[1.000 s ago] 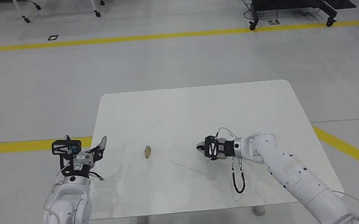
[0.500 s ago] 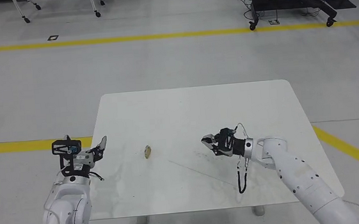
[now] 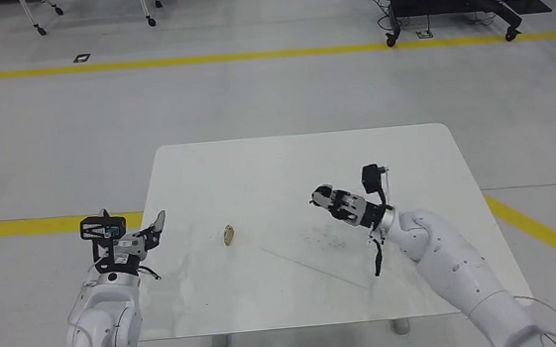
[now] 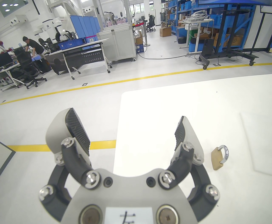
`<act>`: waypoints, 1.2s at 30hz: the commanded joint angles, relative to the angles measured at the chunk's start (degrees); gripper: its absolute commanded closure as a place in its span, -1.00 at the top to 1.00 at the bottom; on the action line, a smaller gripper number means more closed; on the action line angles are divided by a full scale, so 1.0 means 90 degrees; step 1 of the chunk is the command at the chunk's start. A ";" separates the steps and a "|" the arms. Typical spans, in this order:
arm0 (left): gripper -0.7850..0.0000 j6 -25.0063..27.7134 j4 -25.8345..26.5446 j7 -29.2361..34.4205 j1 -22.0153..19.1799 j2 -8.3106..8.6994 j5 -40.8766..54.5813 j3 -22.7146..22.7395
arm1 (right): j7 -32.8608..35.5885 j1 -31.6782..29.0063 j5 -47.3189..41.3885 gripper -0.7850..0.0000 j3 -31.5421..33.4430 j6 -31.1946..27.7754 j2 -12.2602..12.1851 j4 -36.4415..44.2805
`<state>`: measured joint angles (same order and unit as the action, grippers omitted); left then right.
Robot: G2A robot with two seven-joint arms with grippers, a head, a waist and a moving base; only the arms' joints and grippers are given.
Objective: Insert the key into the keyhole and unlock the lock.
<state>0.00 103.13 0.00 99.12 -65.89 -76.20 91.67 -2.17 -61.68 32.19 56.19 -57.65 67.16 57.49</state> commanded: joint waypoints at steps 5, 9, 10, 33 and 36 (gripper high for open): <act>1.00 0.0000 0.0000 0.0000 0.0000 0.0000 0.0000 0.0000 | 0.0781 0.0219 -0.1358 -1.00 -0.0069 -0.0039 0.0006 -0.0100; 1.00 -0.0123 0.0029 -0.0175 0.0004 -0.0001 -0.0126 0.0089 | 0.0781 0.0219 -0.1358 -1.00 -0.0069 -0.0039 0.0006 -0.0100; 1.00 -0.0061 0.0068 -0.0290 0.0036 -0.0008 0.0013 0.0103 | 0.0781 0.0219 -0.1358 -1.00 -0.0069 -0.0039 0.0006 -0.0100; 1.00 0.4347 -0.3301 0.6704 -0.3950 -0.0068 0.9746 -0.2034 | 0.0781 0.0219 -0.1358 -1.00 -0.0069 -0.0039 0.0006 -0.0100; 1.00 0.4347 -0.3301 0.6704 -0.3950 -0.0068 0.9746 -0.2034 | 0.0781 0.0219 -0.1358 -1.00 -0.0069 -0.0039 0.0006 -0.0100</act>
<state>39.15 73.41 60.43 63.56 -66.50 11.54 73.36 4.85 -59.71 19.97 55.57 -58.00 67.22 56.59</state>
